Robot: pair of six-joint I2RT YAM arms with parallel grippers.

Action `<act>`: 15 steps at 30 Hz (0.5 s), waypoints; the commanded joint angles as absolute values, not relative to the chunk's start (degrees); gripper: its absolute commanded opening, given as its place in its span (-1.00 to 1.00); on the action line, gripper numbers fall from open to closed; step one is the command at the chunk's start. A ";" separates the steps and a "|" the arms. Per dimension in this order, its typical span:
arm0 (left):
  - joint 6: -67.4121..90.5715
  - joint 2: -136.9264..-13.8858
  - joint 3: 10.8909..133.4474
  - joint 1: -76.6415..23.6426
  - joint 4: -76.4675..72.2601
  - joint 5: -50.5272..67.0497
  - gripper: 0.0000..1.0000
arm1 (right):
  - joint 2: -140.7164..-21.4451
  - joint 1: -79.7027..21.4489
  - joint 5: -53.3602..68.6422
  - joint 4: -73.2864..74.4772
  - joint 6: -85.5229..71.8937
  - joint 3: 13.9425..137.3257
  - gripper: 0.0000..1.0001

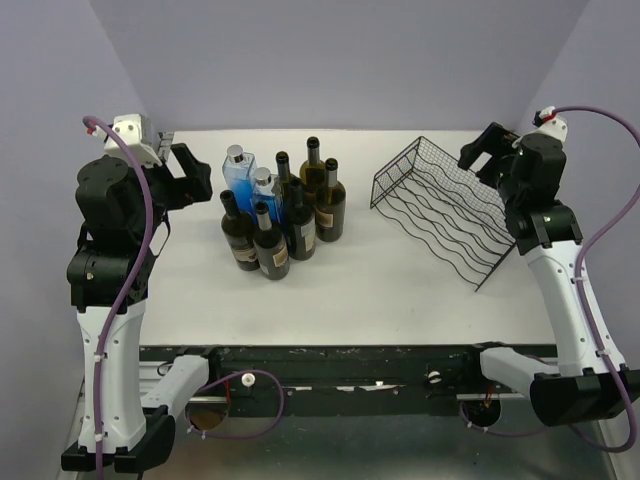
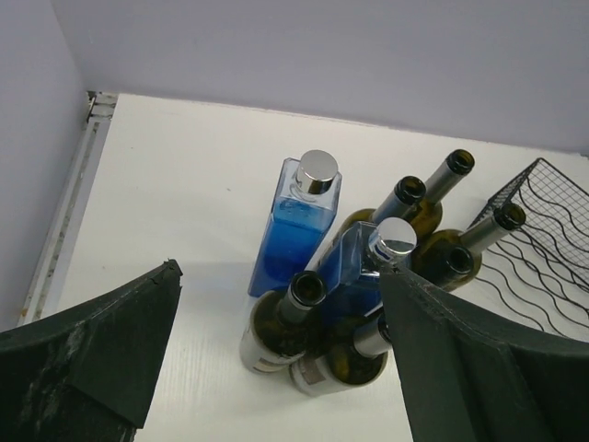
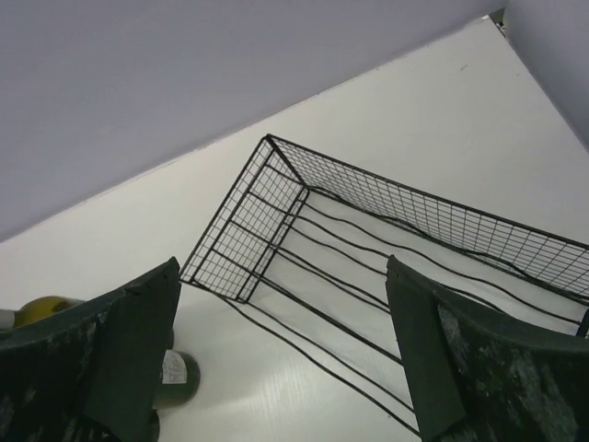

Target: Put the wine bottle on the wine rack

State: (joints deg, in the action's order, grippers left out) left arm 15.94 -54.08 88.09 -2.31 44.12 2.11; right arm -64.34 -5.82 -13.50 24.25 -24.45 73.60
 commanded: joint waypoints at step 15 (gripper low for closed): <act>9.50 -49.84 80.43 -6.14 38.85 37.17 0.98 | -63.20 -5.98 39.81 16.71 -20.21 67.16 1.00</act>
